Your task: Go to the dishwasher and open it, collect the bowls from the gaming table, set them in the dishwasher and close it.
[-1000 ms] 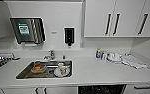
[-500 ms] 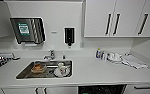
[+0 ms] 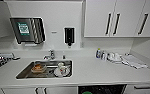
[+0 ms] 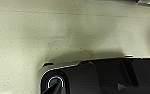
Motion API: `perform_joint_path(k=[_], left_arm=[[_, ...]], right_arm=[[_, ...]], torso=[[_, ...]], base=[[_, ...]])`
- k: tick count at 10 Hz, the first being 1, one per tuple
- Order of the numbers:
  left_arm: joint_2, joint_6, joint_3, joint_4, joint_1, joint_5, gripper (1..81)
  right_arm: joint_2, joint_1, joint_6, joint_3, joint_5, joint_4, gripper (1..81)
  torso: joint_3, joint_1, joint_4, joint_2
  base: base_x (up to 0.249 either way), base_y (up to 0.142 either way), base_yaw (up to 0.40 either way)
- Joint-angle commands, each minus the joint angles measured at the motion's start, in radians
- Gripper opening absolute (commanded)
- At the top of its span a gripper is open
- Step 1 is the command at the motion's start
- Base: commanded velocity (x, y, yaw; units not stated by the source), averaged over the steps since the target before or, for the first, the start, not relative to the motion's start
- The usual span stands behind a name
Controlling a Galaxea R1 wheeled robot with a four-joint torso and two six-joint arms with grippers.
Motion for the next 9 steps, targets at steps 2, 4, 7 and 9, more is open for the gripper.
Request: perform_joint_path(k=[2, 4, 7, 9], left_arm=[[-0.003, 0.004, 0.001, 0.006, -0.063, 0.041, 81.1], [-0.015, 0.004, 0.001, 0.006, -0.055, 0.04, 81.1], [-0.027, 0.004, 0.002, 0.0, -0.051, 0.035, 81.1], [-0.033, 0.002, 0.01, -0.003, -0.051, 0.038, 81.1]], right_arm=[[-0.09, 0.207, -0.013, -0.012, -0.212, 0.183, 81.1], [-0.044, 0.201, -0.018, -0.018, -0.199, 0.18, 81.1], [0.002, 0.202, -0.02, -0.021, -0.161, 0.165, 81.1], [0.024, 0.3, -0.015, -0.015, -0.158, 0.139, 81.1]], torso=[[0.0, 0.0, 0.0, 0.0], [0.0, 0.0, 0.0, 0.0], [0.0, 0.0, 0.0, 0.0], [0.0, 0.0, 0.0, 0.0]], base=[[0.0, 0.0, 0.0], [0.0, 0.0, 0.0], [0.0, 0.0, 0.0], [0.0, 0.0, 0.0]])
